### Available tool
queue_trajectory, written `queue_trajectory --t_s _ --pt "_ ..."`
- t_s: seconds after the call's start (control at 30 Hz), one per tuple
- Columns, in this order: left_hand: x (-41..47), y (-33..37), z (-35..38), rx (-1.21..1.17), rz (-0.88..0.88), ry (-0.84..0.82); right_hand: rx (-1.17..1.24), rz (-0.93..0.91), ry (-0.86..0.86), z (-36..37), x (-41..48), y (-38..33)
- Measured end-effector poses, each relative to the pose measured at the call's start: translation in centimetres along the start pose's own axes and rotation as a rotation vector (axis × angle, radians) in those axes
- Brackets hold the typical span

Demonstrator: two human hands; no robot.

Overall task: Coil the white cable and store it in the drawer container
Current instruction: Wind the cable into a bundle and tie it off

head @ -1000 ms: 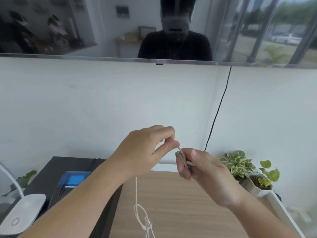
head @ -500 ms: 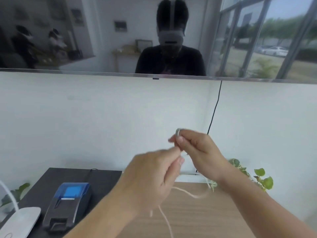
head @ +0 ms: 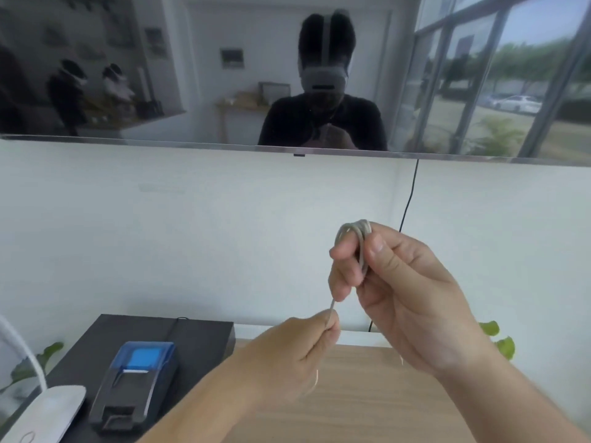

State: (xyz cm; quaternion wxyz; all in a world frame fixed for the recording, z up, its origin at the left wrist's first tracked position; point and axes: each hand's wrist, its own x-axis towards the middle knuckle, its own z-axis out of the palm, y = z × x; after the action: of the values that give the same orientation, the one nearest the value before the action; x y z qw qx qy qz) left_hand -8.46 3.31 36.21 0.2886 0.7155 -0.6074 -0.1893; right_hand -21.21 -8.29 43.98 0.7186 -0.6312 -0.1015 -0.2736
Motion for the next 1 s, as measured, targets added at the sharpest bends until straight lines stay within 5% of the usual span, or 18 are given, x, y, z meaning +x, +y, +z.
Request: queue_trajectory --t_s 0.17,0.37,0.53,0.63,0.77,1.0 --pt "0.3 0.9 -2.3 -0.410 0.013 0.019 -0.011 -0.034 0.009 0.7 1.0 0.1" --pt "-0.6 0.9 0.1 -0.362 -0.022 -0.027 -0.006 -0.234 -0.069 1.9 3.1 -3.0" --pt "-0.6 3.9 -1.9 -0.723 0.129 0.317 -0.136 -0.202 -0.027 1.3 4.3 -3.2" --pt "-1.0 5.2 -2.9 -0.366 0.166 0.463 -0.163 -0.227 0.063 0.4 4.8 -2.6" --pt "-2.7 7.4 -1.6 0.046 0.141 0.367 -0.479 -0.247 0.327 -1.3 4.8 -1.0" --pt "-2.5 7.9 -6.0 0.335 0.267 0.474 -0.578 0.110 0.017 -1.5 -1.0 2.8"
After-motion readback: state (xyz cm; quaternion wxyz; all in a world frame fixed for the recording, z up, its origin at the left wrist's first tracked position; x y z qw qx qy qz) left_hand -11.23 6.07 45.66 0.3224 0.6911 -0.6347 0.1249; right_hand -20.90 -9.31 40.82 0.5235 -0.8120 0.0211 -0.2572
